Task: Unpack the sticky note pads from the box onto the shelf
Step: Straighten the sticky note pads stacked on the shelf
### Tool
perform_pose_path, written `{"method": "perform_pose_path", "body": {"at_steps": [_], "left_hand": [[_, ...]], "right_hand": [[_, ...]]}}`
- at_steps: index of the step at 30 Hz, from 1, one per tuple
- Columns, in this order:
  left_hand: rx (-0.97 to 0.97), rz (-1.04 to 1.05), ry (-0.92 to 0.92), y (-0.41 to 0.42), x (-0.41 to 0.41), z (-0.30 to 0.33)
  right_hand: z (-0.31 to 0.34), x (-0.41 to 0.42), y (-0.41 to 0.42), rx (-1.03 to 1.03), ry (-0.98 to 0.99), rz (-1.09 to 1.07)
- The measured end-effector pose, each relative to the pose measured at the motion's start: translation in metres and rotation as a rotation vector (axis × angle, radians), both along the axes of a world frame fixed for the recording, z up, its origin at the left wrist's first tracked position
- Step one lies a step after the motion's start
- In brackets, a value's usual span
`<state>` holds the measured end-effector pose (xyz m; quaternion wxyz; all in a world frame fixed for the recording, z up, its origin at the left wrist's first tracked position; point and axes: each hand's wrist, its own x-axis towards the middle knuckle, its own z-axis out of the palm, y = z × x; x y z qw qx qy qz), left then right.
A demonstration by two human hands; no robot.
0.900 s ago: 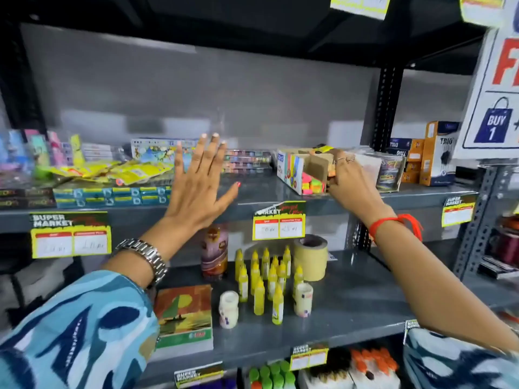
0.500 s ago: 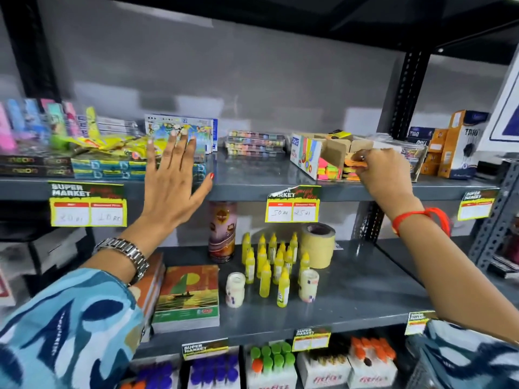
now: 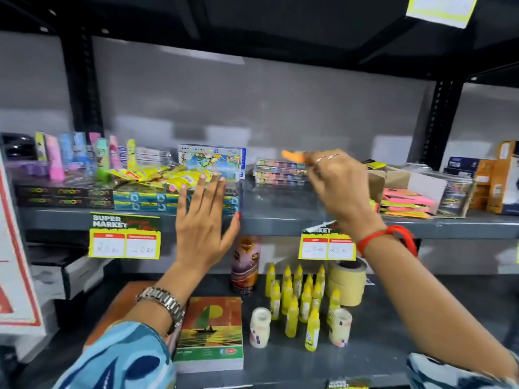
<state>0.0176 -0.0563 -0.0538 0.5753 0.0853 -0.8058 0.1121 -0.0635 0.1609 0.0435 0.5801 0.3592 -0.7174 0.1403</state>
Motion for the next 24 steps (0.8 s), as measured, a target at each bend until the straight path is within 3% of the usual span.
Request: {"method": "perform_pose_path", "body": {"at_steps": [5, 11, 18, 22, 24], "left_hand": [[-0.023, 0.018, 0.008, -0.002, -0.001, -0.001], [-0.052, 0.021, 0.051, -0.004, -0.004, -0.003], [-0.042, 0.006, 0.056, -0.005, -0.005, -0.003], [-0.018, -0.016, 0.043, -0.002, -0.004, -0.003], [-0.011, -0.022, 0.047, -0.001, -0.003, -0.002]], "right_hand": [[-0.006, -0.003, -0.052, 0.338, -0.391, -0.204], [-0.014, -0.017, -0.062, 0.478, -0.541, -0.165], [-0.007, -0.012, -0.007, 0.251, -0.415, -0.201], [-0.009, -0.011, 0.045, -0.021, -0.306, -0.065], [-0.015, -0.011, 0.066, -0.109, -0.344, -0.103]]}}
